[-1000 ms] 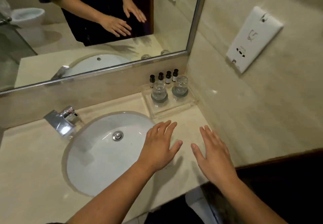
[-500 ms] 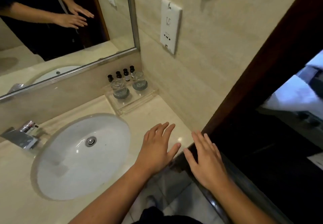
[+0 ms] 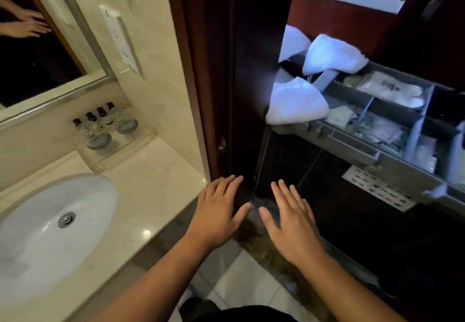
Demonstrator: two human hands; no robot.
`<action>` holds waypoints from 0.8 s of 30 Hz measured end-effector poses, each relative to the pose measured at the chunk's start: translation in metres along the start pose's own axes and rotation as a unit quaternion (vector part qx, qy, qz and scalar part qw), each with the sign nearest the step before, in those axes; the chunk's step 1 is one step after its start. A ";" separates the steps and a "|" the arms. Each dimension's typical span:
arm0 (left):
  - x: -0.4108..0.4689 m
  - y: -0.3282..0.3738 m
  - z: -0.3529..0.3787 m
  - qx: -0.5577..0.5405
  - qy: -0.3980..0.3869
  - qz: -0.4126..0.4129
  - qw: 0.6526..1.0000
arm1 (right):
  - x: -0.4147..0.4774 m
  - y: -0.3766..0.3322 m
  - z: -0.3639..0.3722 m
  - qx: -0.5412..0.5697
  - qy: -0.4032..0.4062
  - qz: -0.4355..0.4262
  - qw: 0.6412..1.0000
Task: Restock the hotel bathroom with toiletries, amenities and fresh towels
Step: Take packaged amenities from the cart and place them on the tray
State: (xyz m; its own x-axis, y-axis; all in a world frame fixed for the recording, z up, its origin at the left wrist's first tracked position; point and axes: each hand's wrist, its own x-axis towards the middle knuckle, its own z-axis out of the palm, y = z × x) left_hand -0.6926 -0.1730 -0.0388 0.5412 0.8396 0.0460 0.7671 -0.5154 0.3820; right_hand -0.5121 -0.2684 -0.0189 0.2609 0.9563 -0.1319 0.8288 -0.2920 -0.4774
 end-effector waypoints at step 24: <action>0.085 0.256 0.076 -0.041 -0.068 0.207 0.975 | -0.087 0.214 -0.118 0.028 0.186 0.213 0.959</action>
State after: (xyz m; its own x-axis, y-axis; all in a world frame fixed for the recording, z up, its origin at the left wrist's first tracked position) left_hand -0.4241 -0.2462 -0.0075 0.8432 0.5297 0.0917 0.4463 -0.7848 0.4300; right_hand -0.2991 -0.4158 -0.0070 0.7371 0.6756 -0.0117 0.5826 -0.6442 -0.4956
